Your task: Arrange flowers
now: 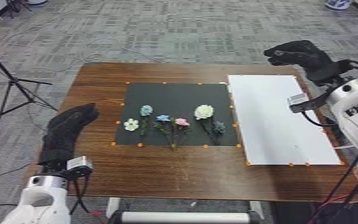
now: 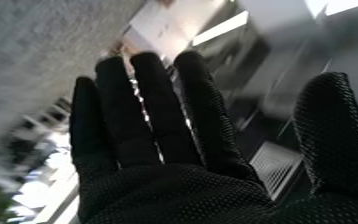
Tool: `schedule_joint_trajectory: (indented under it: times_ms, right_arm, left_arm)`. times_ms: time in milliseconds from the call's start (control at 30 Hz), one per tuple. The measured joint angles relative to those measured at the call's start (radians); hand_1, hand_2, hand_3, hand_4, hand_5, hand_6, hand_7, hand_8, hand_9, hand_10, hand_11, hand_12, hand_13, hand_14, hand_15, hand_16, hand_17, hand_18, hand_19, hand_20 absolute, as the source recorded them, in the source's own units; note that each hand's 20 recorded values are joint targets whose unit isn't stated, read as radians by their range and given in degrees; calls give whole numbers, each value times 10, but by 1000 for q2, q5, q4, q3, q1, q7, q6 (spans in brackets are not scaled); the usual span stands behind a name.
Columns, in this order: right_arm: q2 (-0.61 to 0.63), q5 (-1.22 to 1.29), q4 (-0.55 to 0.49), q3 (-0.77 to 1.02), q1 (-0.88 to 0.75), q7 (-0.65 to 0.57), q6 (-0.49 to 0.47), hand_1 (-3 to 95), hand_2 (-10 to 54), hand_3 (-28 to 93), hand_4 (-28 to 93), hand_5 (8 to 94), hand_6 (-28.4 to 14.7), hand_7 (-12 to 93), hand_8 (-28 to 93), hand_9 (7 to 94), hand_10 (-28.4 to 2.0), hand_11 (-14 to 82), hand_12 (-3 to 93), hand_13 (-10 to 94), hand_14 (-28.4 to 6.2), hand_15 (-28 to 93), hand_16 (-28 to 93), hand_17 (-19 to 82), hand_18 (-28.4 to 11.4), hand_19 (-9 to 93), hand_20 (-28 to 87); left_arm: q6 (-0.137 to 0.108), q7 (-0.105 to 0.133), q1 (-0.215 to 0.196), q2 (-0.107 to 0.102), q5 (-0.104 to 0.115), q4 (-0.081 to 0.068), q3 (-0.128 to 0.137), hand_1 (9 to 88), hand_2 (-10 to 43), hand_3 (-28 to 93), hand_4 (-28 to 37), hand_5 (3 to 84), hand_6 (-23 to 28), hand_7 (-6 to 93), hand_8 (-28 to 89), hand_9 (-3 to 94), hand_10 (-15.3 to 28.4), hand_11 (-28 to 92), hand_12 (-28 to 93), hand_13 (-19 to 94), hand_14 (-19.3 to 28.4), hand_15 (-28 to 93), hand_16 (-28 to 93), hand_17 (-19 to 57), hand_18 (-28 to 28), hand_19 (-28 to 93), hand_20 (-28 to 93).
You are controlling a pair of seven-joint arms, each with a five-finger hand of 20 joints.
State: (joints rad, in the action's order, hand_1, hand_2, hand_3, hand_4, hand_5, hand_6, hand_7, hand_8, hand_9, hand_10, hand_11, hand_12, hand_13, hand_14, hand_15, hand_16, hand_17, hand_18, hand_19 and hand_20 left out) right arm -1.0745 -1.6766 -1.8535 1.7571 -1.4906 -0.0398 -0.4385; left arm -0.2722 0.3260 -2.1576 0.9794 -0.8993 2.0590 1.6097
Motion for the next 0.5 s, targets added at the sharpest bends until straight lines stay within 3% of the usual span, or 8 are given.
schedule_joint_trajectory:
  times_ms: [167,267,400,500]
  right_arm:
    - [-153,257,4,129,-101,-31,-61,28,64,663,-164,361,-27,78,-77,352,-165,22,119,230,-182,19,187,86,-187,183,231]
    - [-250,403,4,140,-154,-13,-50,-5,67,653,-171,312,-20,69,-77,303,-156,6,100,178,-170,-18,161,45,-179,153,198]
    - [-369,583,-11,129,-217,36,52,-24,49,620,-191,216,-18,57,-79,220,-143,-23,82,103,-152,-82,146,-17,-166,116,159]
    - [-429,703,-24,130,-259,61,52,-25,18,592,-210,180,-16,61,-84,193,-139,-35,81,80,-136,-133,175,-45,-146,82,135]
  left_arm:
    - [-1,8,-9,9,-15,11,9,279,-52,708,-155,512,14,200,-77,508,127,207,142,388,153,143,-6,60,80,21,153]
    - [-2,12,-15,17,-30,17,9,279,-51,707,-155,512,16,195,-76,507,127,203,140,371,146,118,-9,55,66,13,147]
    - [-2,18,-22,28,-78,22,8,279,-52,707,-156,496,16,175,-78,489,128,181,131,308,117,84,-15,42,43,7,139]
    - [-7,28,-24,33,-114,23,3,274,-55,710,-158,471,17,153,-78,465,124,159,122,269,101,67,-20,33,33,5,130]
